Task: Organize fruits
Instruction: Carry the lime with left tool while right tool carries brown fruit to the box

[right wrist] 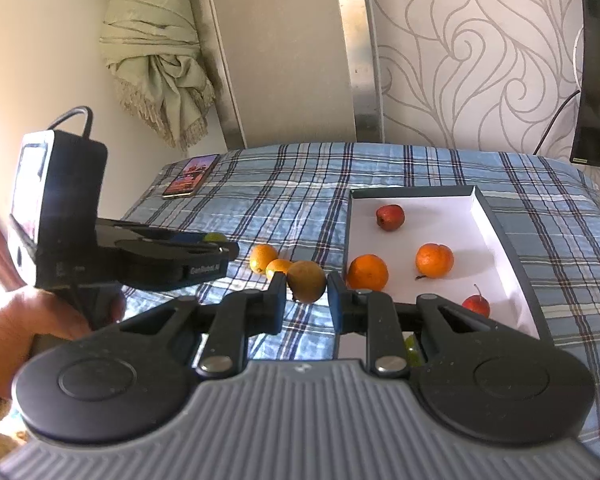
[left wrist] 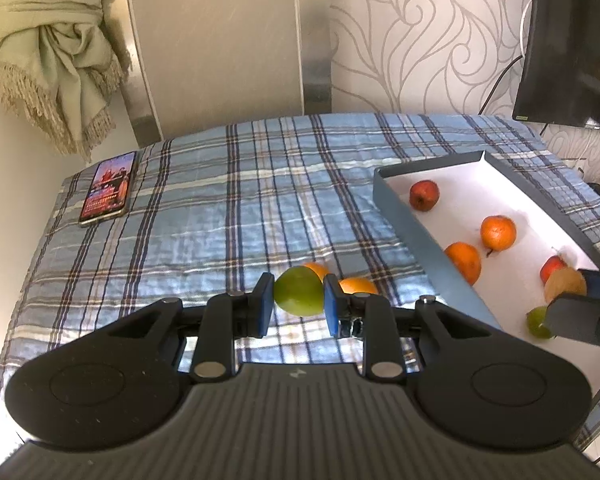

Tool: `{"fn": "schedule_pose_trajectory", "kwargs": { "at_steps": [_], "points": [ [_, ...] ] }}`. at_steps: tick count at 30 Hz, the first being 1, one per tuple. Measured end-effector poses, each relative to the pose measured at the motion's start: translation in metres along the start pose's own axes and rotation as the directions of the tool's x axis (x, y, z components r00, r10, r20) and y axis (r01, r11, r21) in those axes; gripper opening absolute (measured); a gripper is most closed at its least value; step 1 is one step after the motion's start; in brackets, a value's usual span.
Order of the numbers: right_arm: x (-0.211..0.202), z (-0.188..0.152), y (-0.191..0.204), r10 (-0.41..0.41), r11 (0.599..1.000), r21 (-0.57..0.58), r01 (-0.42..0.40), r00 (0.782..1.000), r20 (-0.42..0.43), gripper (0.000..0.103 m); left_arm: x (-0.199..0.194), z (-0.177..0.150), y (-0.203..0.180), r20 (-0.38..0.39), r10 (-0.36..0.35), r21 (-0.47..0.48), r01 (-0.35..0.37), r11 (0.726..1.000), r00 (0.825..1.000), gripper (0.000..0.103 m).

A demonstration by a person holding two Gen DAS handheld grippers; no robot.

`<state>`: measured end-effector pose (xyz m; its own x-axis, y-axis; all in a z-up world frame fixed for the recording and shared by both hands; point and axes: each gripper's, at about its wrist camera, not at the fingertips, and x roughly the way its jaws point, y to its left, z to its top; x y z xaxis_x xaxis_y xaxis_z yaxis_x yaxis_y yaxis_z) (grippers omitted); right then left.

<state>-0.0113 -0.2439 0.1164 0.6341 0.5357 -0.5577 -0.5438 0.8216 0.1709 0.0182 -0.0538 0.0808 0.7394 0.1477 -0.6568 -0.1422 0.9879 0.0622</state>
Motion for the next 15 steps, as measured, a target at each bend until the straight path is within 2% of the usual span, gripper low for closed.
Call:
{"fn": "schedule_pose_trajectory", "kwargs": {
  "at_steps": [6, 15],
  "points": [
    [-0.006, -0.003, -0.017, -0.028, 0.999, 0.026, 0.028, 1.0, -0.001, 0.025, 0.0, 0.011, -0.018, 0.015, -0.029, 0.012, 0.029, 1.0, 0.999, 0.03],
    [-0.02, -0.013, -0.045, -0.108, 0.992, 0.071, 0.108, 0.994, -0.011, 0.025, 0.013, 0.028, -0.067, 0.022, -0.121, 0.083, 0.119, 0.989, 0.992, 0.03]
  ]
}}
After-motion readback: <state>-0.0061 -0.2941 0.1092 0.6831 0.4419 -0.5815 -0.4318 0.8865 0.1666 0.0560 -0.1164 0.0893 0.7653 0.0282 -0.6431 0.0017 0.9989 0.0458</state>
